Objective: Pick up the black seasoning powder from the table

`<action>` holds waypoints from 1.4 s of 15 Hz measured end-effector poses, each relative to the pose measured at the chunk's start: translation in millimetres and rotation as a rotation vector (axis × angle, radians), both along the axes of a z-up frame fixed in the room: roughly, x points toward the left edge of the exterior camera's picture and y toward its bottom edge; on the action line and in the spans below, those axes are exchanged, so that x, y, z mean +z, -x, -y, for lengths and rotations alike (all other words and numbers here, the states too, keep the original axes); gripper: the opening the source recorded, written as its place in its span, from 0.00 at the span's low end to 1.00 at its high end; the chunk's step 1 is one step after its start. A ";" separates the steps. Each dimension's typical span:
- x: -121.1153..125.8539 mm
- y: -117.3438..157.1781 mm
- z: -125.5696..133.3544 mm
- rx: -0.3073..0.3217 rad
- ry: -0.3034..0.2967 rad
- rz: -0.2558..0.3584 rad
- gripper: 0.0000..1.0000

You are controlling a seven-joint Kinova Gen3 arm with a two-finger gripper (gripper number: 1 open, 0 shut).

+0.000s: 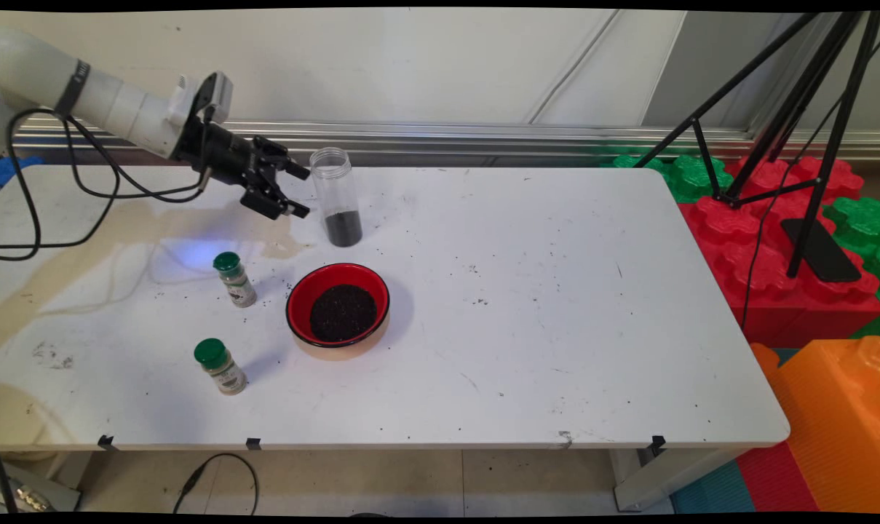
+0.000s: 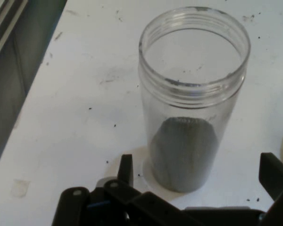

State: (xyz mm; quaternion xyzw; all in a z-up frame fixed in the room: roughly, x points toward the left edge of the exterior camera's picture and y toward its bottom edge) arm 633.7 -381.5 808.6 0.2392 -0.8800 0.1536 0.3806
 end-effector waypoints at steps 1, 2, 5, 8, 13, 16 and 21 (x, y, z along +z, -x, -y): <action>-4.3 0.9 1.9 -0.002 -0.003 -0.011 1.00; -9.7 1.9 4.0 -0.003 -0.005 -0.025 1.00; -21.0 3.4 7.6 -0.007 -0.006 -0.054 1.00; -33.6 4.0 9.8 -0.011 -0.002 -0.088 1.00; -56.4 3.0 12.4 -0.014 0.023 -0.155 1.00; -66.5 2.9 13.3 -0.018 0.041 -0.190 1.00; -75.5 3.4 14.1 -0.028 0.073 -0.231 1.00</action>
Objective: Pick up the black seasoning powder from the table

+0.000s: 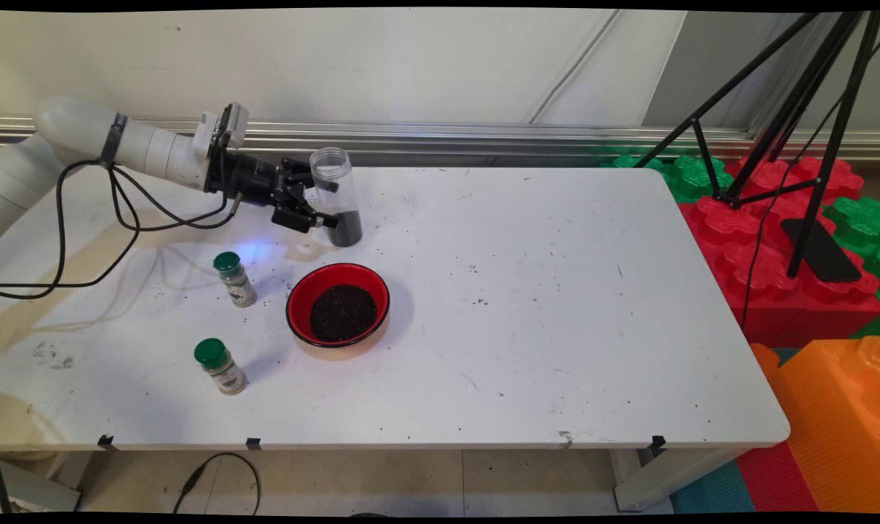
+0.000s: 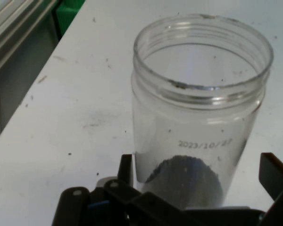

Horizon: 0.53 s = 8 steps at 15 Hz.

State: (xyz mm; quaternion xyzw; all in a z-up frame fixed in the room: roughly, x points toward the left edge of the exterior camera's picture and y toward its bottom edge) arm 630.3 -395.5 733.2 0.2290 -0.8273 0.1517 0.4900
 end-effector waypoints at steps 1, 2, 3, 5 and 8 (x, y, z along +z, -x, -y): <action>-1.2 0.0 0.2 -0.001 0.006 -0.006 1.00; -2.4 0.2 0.6 -0.002 0.011 -0.012 1.00; -3.4 0.2 0.9 -0.003 0.017 -0.018 1.00; -6.3 0.1 1.7 -0.005 0.030 -0.031 1.00; -9.3 0.0 2.8 -0.006 0.045 -0.044 1.00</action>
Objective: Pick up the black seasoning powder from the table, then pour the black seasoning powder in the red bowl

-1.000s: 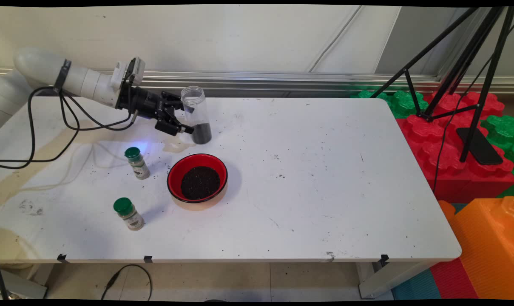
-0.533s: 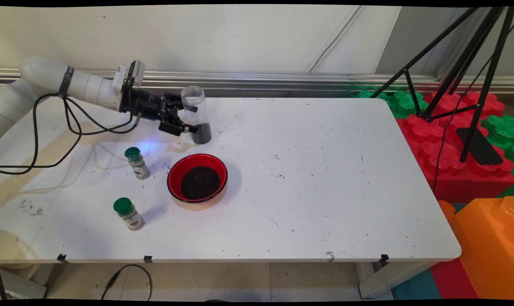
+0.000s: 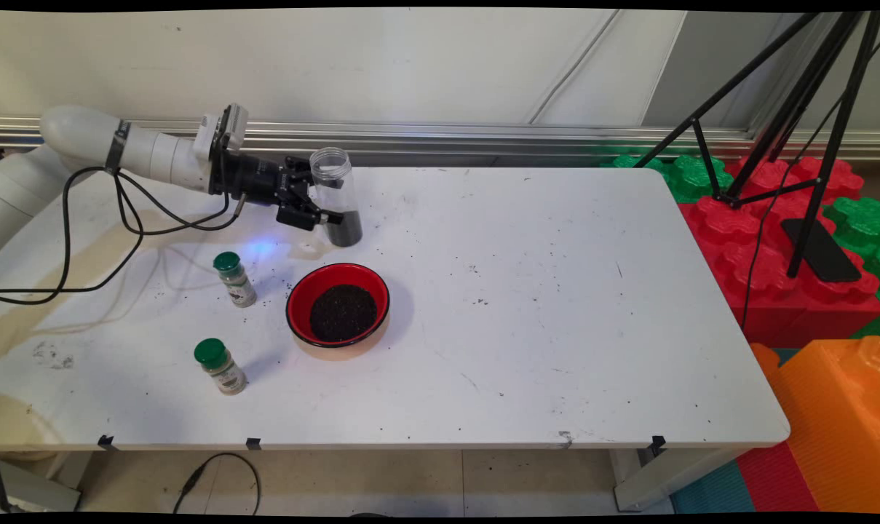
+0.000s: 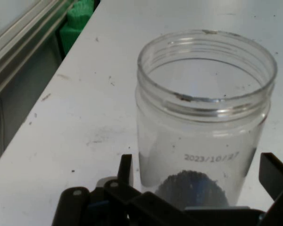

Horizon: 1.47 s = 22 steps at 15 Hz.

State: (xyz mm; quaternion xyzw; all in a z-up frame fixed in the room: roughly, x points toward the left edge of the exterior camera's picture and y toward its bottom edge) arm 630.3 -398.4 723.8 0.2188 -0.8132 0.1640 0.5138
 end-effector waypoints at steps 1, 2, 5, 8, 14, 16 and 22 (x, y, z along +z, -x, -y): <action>-0.8 0.0 0.4 0.000 0.004 -0.004 1.00; -1.7 0.0 0.9 -0.001 0.010 -0.010 1.00; -3.0 -0.2 1.7 0.000 0.020 -0.019 1.00; -3.5 -0.5 2.2 0.001 0.026 -0.025 0.00; -3.5 0.4 2.6 -0.001 0.041 -0.041 0.00; -1.6 1.1 2.2 -0.004 0.051 -0.045 0.00; 13.7 5.7 -2.2 -0.033 0.111 -0.049 0.00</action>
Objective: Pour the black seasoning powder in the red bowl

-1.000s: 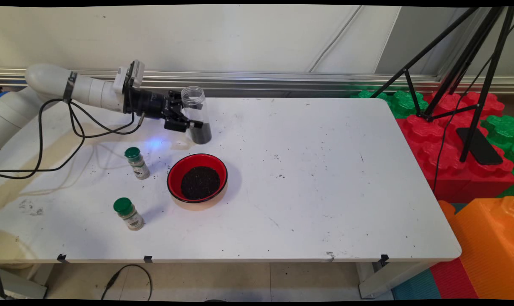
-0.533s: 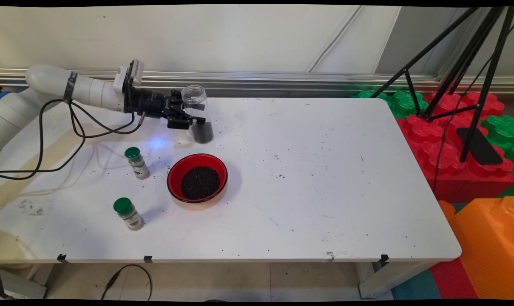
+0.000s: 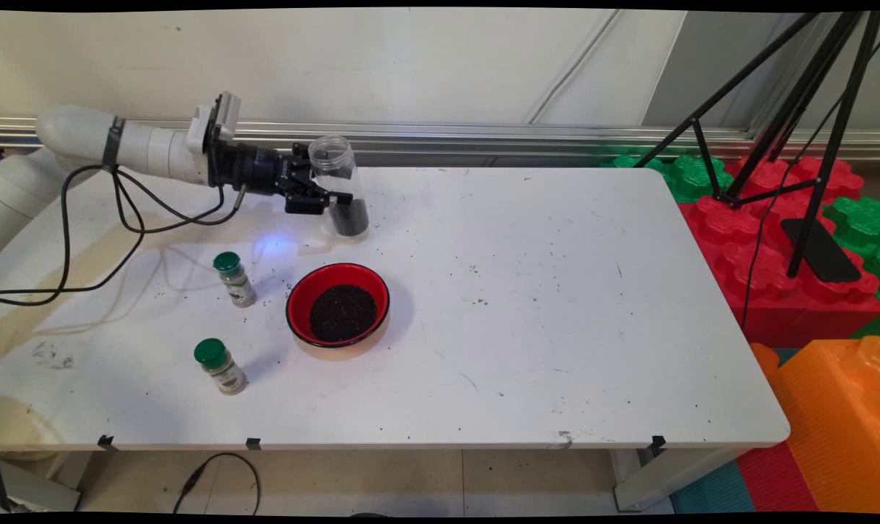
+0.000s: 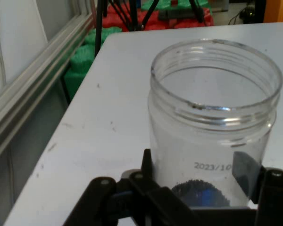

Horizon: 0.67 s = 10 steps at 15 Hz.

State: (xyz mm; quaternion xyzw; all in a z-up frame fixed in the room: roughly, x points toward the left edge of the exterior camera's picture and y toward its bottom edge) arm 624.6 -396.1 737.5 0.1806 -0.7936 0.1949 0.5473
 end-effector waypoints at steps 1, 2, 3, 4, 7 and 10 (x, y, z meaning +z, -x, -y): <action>4.1 1.1 -1.5 -0.006 0.016 0.003 0.00; 7.8 2.5 -2.8 -0.013 0.031 0.006 0.00; 11.9 4.1 -4.4 -0.020 0.048 0.010 0.00; 15.4 5.6 -5.9 -0.026 0.063 0.016 0.00; 26.1 10.4 -11.2 -0.044 0.116 0.041 0.00; 34.1 14.6 -16.7 -0.057 0.167 0.074 0.00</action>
